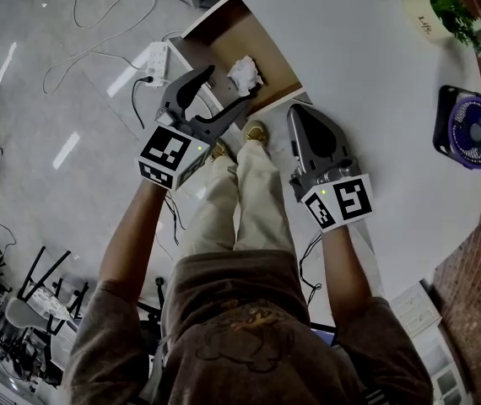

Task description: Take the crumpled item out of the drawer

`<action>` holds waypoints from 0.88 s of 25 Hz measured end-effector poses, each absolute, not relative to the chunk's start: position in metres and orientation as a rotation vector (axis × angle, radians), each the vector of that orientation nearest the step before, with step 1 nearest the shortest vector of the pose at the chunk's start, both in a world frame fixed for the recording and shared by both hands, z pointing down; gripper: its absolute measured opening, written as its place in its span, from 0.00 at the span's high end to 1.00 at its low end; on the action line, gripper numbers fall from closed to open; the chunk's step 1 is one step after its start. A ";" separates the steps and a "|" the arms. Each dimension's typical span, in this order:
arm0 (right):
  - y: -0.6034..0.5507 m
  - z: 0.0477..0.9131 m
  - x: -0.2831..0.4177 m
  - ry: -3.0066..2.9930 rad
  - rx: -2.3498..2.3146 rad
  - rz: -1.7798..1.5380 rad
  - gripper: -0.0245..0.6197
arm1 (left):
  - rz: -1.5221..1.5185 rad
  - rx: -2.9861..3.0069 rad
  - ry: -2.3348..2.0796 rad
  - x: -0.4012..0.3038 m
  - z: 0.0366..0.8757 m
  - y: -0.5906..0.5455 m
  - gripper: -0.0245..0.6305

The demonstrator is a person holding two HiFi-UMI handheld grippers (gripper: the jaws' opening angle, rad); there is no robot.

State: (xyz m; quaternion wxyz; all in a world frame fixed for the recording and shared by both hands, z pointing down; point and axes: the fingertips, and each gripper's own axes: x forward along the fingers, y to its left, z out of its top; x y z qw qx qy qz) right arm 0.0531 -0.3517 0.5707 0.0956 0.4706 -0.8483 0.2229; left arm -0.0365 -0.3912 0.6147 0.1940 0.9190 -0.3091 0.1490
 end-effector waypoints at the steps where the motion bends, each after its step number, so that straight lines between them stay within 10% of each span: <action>1: -0.351 0.571 0.053 -2.514 1.394 0.662 0.97 | 0.441 2.587 -0.857 -0.036 0.618 -0.393 0.48; 22: -0.341 0.580 0.048 -2.491 1.412 0.716 0.97 | 1.222 2.807 -0.159 0.006 0.726 -0.396 0.48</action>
